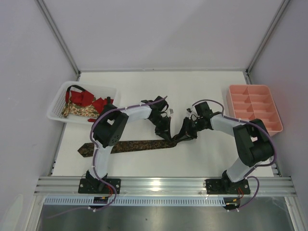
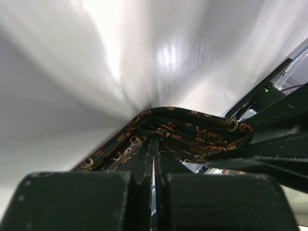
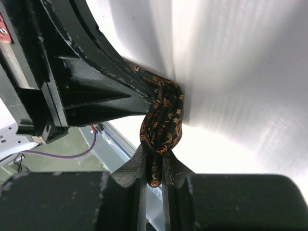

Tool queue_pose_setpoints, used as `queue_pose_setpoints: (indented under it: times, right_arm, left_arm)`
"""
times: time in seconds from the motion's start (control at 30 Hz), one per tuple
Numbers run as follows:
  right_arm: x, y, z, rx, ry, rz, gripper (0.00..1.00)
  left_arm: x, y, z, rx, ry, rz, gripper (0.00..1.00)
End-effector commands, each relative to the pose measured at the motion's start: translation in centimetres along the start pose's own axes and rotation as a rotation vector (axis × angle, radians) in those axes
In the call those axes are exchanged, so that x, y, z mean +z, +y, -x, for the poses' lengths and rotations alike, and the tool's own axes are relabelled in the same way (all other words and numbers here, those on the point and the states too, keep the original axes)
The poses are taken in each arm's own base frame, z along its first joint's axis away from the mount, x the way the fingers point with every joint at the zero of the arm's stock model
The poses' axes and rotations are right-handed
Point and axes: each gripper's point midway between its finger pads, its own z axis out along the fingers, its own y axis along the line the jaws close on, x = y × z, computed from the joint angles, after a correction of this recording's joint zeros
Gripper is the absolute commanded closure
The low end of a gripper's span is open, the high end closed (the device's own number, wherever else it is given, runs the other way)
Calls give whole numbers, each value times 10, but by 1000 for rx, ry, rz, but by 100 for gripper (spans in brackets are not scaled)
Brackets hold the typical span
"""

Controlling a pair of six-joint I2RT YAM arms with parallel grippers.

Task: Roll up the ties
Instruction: Roll the tie

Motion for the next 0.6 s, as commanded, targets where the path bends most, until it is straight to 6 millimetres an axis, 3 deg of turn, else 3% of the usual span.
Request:
queue_pose_setpoints:
  times: [0.0, 0.17, 0.57]
  right_arm:
    - [-14, 4, -5, -24, -6, -13, 100]
    - [-11, 8, -7, -31, 11, -26, 100]
    - [25, 27, -13, -72, 77, -52, 100]
  left_arm:
    - [8, -14, 3, 22, 11, -1, 100]
    - [16, -23, 2, 31, 28, -6, 100]
    - [13, -15, -14, 38, 41, 7, 100]
